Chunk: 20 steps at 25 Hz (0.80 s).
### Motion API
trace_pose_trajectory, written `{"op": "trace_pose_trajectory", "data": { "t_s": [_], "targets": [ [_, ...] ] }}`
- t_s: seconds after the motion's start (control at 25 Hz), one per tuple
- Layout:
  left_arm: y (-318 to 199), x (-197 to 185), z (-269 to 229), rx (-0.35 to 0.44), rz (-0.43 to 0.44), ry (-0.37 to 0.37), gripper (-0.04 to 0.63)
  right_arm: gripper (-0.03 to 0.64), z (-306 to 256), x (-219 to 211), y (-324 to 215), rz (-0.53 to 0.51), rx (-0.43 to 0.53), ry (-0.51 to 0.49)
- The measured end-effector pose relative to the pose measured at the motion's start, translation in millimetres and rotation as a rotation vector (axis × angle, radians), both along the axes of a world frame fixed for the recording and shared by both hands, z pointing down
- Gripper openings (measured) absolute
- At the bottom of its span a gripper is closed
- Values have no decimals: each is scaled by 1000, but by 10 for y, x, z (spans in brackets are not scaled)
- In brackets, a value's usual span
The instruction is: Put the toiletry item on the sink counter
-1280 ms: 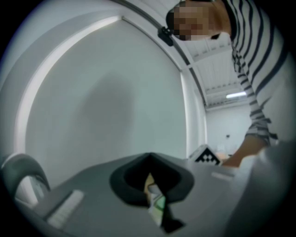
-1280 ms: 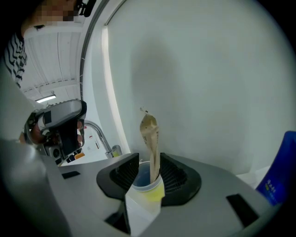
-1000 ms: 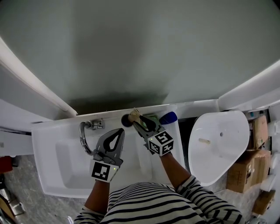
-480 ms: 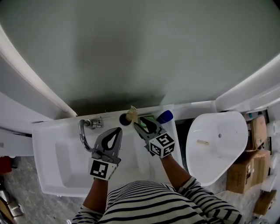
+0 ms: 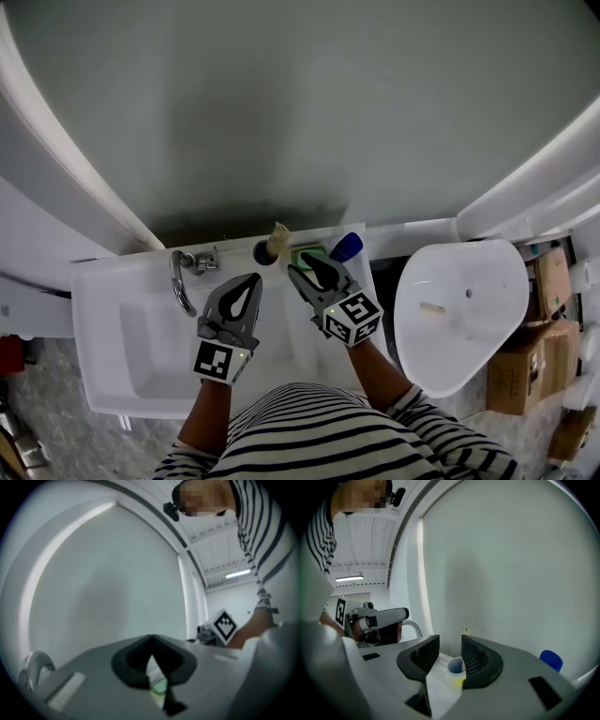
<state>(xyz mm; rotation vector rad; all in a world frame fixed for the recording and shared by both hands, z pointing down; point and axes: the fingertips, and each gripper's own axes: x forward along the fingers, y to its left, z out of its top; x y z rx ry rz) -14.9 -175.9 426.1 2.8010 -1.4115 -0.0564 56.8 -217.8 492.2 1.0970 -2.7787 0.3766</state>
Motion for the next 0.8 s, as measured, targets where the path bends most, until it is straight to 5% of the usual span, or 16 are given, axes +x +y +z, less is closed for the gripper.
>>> {"op": "trace_pose_trajectory", "data": {
  "t_s": [0.8],
  "targets": [
    [401, 261, -231, 32, 88, 14, 6, 20, -712, 77, 698, -78, 147, -21]
  ]
}}
